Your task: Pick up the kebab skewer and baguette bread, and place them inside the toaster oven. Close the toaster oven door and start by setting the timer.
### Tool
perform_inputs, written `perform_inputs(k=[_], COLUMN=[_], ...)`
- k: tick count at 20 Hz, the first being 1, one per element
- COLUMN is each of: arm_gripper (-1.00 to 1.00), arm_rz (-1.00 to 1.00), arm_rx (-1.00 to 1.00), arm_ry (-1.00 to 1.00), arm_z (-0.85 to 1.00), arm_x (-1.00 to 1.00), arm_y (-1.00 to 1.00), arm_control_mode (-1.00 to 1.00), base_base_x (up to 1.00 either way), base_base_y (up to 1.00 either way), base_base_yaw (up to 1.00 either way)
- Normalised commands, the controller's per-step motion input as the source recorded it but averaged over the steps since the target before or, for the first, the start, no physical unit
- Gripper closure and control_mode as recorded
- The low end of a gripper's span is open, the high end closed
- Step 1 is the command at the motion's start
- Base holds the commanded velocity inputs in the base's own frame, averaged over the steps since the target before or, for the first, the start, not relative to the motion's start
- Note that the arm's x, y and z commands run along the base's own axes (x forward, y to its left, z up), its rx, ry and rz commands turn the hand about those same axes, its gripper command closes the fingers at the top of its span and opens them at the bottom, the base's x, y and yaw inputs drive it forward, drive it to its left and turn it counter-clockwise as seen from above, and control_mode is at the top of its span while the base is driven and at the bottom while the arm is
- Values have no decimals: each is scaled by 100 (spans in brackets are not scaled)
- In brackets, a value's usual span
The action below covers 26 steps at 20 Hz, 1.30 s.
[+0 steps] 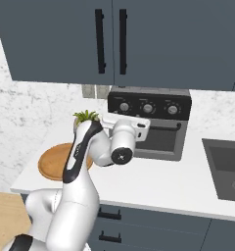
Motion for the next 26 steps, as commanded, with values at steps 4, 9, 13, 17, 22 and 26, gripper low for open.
perform_inputs(k=[4, 9, 13, 17, 22, 26], arm_gripper=[-100, -100, -100, -100, -100, -100], arm_rz=[0, 0, 3, 5, 1, 0], arm_rx=[-2, -1, 0, -2, 0, 0], arm_ry=[0, 0, 0, 1, 0, 0], arm_z=[0, 0, 0, 0, 0, 0], arm_x=[16, 17, 0, 0, 0, 0], arm_y=[0, 1, 22, 32, 3, -37], arm_control_mode=[-100, -100, -100, -100, -100, -100], base_base_x=[0, 0, 0, 0, 0, 0], base_base_y=[0, 0, 0, 0, 0, 0], base_base_yaw=[0, 0, 0, 0, 0, 0])
